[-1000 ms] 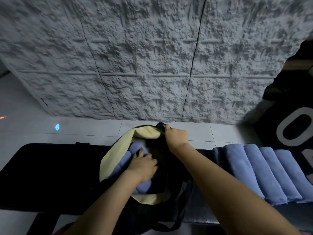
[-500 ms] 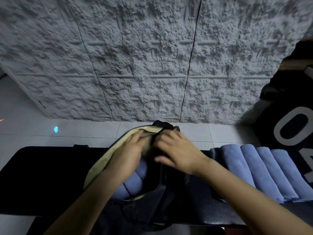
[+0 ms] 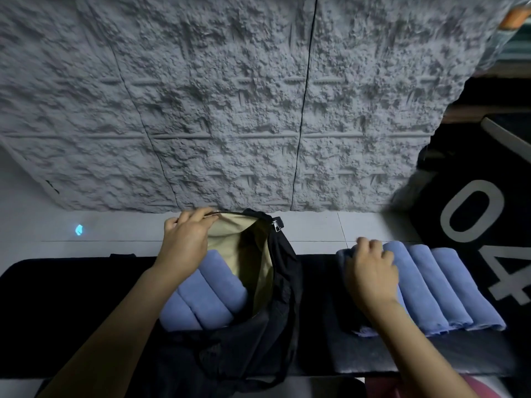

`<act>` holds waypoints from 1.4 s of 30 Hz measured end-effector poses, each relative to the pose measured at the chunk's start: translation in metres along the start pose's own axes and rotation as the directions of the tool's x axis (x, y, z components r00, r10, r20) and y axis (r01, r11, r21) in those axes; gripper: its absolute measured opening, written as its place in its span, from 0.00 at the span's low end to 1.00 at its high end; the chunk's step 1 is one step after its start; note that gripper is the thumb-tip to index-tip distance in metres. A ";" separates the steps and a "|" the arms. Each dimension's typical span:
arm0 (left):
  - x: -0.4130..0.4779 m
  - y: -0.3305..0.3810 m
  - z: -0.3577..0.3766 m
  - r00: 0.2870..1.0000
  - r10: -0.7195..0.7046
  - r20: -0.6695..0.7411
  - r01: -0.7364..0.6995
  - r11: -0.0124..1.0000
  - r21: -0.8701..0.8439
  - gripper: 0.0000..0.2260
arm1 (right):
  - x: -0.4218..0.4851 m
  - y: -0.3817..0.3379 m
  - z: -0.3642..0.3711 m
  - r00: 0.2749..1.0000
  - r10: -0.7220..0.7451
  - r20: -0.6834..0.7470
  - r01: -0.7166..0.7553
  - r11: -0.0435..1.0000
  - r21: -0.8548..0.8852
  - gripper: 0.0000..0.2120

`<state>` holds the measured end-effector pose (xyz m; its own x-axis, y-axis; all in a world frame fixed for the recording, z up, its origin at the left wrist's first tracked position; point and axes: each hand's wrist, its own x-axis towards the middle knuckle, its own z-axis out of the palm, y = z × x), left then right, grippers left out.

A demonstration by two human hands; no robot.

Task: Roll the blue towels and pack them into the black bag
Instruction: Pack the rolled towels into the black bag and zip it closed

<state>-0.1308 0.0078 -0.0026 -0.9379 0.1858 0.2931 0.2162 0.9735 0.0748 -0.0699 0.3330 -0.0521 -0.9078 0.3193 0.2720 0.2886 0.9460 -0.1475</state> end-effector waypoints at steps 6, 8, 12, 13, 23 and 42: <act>-0.012 0.004 -0.001 1.000 -0.025 0.004 0.025 0.997 -0.080 0.25 | -0.002 0.029 0.027 0.926 0.282 0.249 -0.191 0.923 -0.334 0.22; -0.016 0.005 -0.003 1.000 -0.029 0.008 0.030 0.992 -0.120 0.24 | -0.003 0.023 0.025 0.921 0.272 0.278 -0.162 0.919 -0.359 0.21; -0.026 0.012 -0.013 0.986 -0.025 -0.162 -0.015 0.970 -0.244 0.16 | -0.002 0.010 -0.016 0.934 0.162 0.319 -0.168 0.986 -0.009 0.20; -0.029 0.018 -0.016 0.969 -0.021 -0.245 -0.063 0.942 -0.330 0.12 | 0.000 0.005 -0.036 0.947 0.084 0.310 -0.152 0.967 0.205 0.19; -0.061 0.115 -0.042 0.680 0.130 0.721 0.641 -0.582 -0.500 0.23 | -0.033 -0.082 -0.096 0.800 -0.368 0.473 -0.207 0.571 0.795 0.17; 0.000 -0.016 -0.034 0.961 0.013 0.277 0.039 0.982 -0.183 0.23 | 0.015 -0.187 -0.054 0.442 -0.469 0.765 -0.122 0.813 0.569 0.25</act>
<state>-0.1247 -0.0126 0.0288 -0.9734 0.2286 0.0185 0.2254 0.9390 0.2598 -0.1211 0.1641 0.0314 -0.7693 -0.3446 -0.5379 0.1723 0.6989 -0.6942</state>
